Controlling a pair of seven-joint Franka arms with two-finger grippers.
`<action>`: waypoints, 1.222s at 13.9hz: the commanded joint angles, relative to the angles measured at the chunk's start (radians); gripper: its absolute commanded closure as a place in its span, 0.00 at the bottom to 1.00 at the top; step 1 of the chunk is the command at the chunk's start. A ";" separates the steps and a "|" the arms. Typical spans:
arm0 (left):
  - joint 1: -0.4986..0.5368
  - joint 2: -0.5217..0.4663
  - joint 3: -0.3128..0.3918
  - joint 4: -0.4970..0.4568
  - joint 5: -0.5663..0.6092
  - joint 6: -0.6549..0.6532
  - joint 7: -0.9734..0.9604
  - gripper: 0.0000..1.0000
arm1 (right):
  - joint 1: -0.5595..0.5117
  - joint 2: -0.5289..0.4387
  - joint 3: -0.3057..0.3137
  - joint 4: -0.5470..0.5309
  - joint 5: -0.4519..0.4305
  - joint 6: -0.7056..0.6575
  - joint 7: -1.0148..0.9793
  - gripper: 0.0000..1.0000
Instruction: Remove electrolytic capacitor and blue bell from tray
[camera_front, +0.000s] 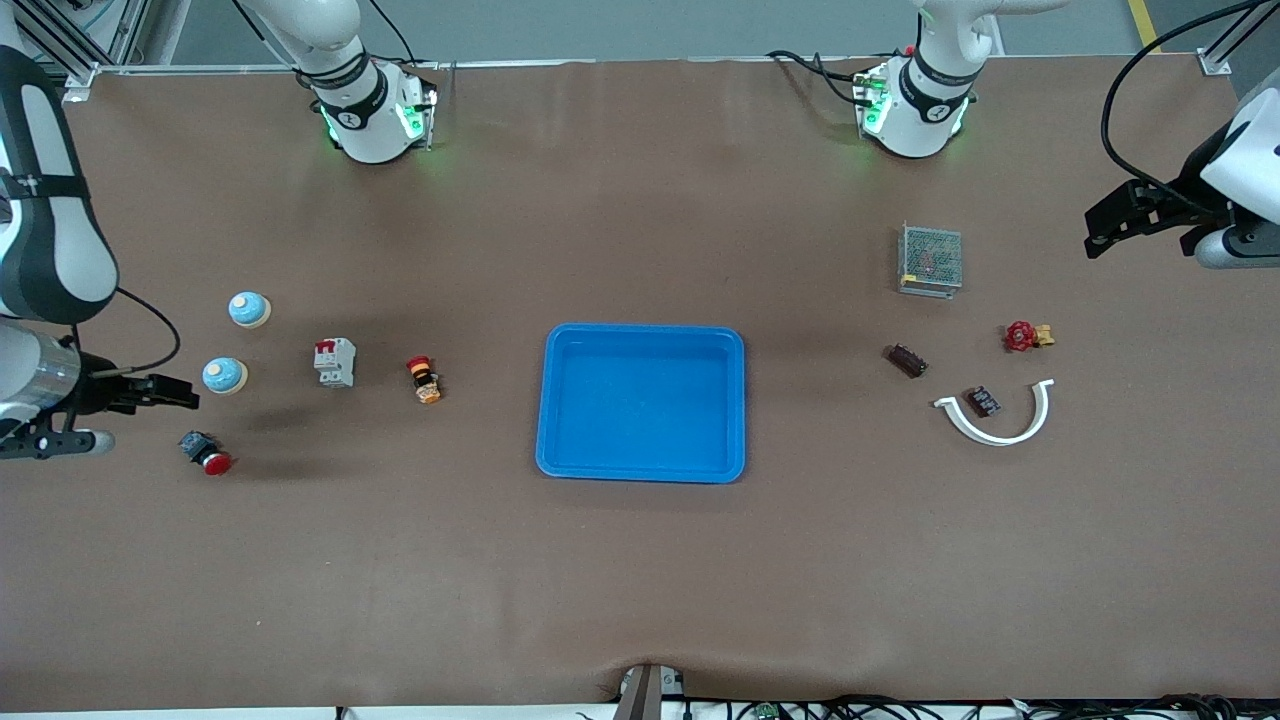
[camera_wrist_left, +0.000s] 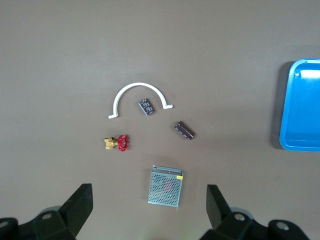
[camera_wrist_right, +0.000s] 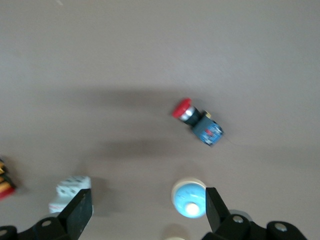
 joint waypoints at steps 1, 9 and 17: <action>0.007 -0.028 -0.005 -0.025 -0.027 -0.008 0.024 0.00 | 0.074 0.014 -0.007 0.037 -0.004 -0.018 0.107 0.00; 0.008 -0.047 -0.008 -0.021 -0.032 -0.029 0.032 0.00 | 0.341 0.002 -0.002 0.111 -0.006 -0.203 0.544 0.00; 0.007 -0.047 -0.008 -0.018 -0.033 -0.040 0.067 0.00 | 0.441 0.014 -0.002 0.172 -0.010 -0.195 0.626 0.00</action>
